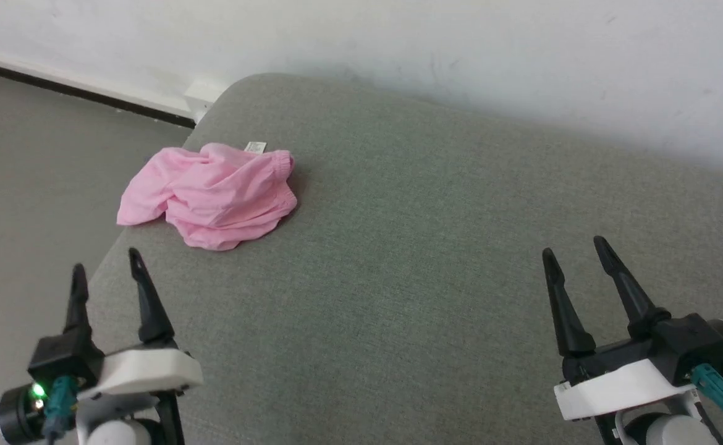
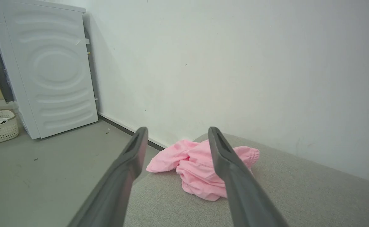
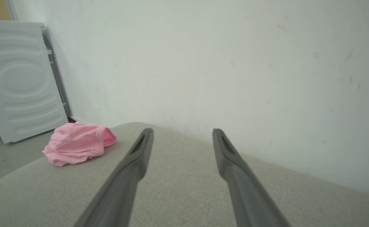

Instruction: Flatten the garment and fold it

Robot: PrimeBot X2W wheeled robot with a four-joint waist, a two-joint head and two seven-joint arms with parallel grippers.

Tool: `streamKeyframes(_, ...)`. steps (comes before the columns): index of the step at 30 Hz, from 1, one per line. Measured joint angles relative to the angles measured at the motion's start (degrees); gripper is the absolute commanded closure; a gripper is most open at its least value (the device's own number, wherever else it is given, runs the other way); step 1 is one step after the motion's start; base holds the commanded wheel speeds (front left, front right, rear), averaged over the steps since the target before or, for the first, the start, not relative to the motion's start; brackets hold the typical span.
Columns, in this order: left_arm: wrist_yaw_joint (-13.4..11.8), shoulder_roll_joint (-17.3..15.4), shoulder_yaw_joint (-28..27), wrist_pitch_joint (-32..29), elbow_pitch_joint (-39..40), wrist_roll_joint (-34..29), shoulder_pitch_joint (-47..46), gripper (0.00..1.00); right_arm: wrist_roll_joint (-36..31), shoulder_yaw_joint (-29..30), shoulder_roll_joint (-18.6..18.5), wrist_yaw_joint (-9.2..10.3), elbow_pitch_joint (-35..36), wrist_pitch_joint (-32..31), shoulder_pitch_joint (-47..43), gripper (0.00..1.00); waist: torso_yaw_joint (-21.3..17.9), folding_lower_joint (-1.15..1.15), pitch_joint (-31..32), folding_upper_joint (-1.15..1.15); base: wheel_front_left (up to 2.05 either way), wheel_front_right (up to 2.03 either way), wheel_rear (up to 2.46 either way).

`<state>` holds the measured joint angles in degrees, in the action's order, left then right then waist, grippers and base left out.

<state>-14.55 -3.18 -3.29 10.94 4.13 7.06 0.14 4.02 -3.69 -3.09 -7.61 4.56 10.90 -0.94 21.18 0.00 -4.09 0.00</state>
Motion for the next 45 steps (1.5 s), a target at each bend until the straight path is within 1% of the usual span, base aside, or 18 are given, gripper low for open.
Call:
streamKeyframes(2,0.8,0.0,-1.7,0.3,-0.9,0.0,-1.8,0.0,0.0,-0.2,-0.1,0.0,0.2,0.3,0.0,0.0,0.2,0.0,-0.7,0.0,0.0,0.0,0.0)
streamKeyframes(7,3.8,-0.3,-6.1,0.9,-5.2,-0.3,-9.6,0.0,0.0,-0.6,-1.3,0.0,0.6,0.8,0.8,0.0,0.7,0.0,-3.0,0.0,0.0,0.0,0.0)
streamKeyframes(11,7.3,-3.4,-8.1,1.3,-14.2,0.6,-17.5,0.0,0.1,-1.3,-2.6,0.0,1.0,1.3,2.7,0.0,0.6,0.01,-5.5,0.0,0.0,0.0,0.0)
streamKeyframes(14,10.1,-6.6,-8.0,1.5,-21.0,1.1,-23.9,0.0,0.2,-1.5,-3.3,0.0,1.6,1.8,4.0,0.0,0.2,0.01,-7.6,0.0,0.0,0.0,0.0)
streamKeyframes(18,14.6,-10.3,-7.4,-2.9,-29.7,3.8,-33.9,0.0,0.5,-1.5,-4.4,0.0,2.2,2.3,5.6,0.0,-0.4,0.01,-10.6,0.0,0.0,0.0,0.0)
streamKeyframes(20,17.4,-12.4,-6.1,-7.5,-33.4,4.3,-38.8,0.0,0.7,-1.5,-4.7,0.0,2.4,2.4,6.2,0.0,-0.9,0.01,-12.1,0.0,0.0,0.0,0.0)
streamKeyframes(24,20.5,-15.6,-2.4,-17.3,-39.1,5.7,-46.7,0.0,1.0,-1.5,-5.4,0.0,3.2,2.8,7.8,0.0,-1.8,0.02,-15.3,0.0,0.0,0.0,0.0)
streamKeyframes(25,20.9,-16.3,-1.3,-21.3,-40.9,6.4,-48.6,0.0,1.0,-1.4,-5.5,0.0,3.4,2.9,8.1,0.0,-2.1,0.01,-16.1,0.0,0.0,0.0,0.0)
streamKeyframes(27,21.4,-17.4,1.6,-31.3,-44.2,9.2,-51.5,0.0,1.1,-1.4,-5.7,0.0,3.8,3.3,8.8,0.0,-2.7,0.02,-17.6,0.0,0.0,0.0,0.0)
streamKeyframes(29,21.6,-18.9,5.9,-37.1,-44.4,12.0,-53.2,0.0,1.2,-1.4,-5.9,0.0,4.1,3.4,9.4,0.0,-3.4,0.02,-19.1,0.0,0.0,0.0,0.0)
streamKeyframes(31,21.7,-21.2,10.2,-43.6,-44.1,15.5,-55.0,0.0,1.2,-1.4,-6.1,0.0,4.4,3.7,10.1,0.0,-4.1,0.01,-20.6,0.0,0.0,0.0,0.0)
streamKeyframes(33,21.7,-23.3,12.5,-48.7,-43.7,19.2,-55.9,0.0,1.5,-1.4,-6.2,0.0,4.6,3.8,10.6,0.0,-4.9,0.02,-21.9,0.0,0.0,0.0,0.0)
streamKeyframes(35,21.7,-25.3,15.2,-54.0,-43.5,21.5,-56.0,0.0,1.6,-1.4,-6.2,0.0,4.7,3.8,11.1,0.0,-5.8,0.01,-22.9,0.0,0.0,0.0,0.0)
streamKeyframes(37,21.7,-26.9,17.1,-58.2,-43.4,23.3,-55.9,0.0,1.6,-1.6,-6.3,0.0,4.8,3.8,11.6,0.0,-6.8,0.01,-23.9,0.0,0.0,0.0,0.0)
streamKeyframes(41,21.7,-30.1,22.6,-64.8,-42.9,23.8,-54.8,0.0,1.6,-1.7,-6.2,0.0,4.9,3.8,12.6,0.0,-8.7,0.0,-25.5,0.0,0.0,0.0,0.0)
streamKeyframes(45,21.6,-31.1,23.1,-65.6,-42.7,25.5,-53.5,0.0,1.6,-1.7,-6.2,0.01,4.9,3.8,12.7,0.0,-10.1,-0.01,-26.6,0.0,0.0,0.0,0.0)
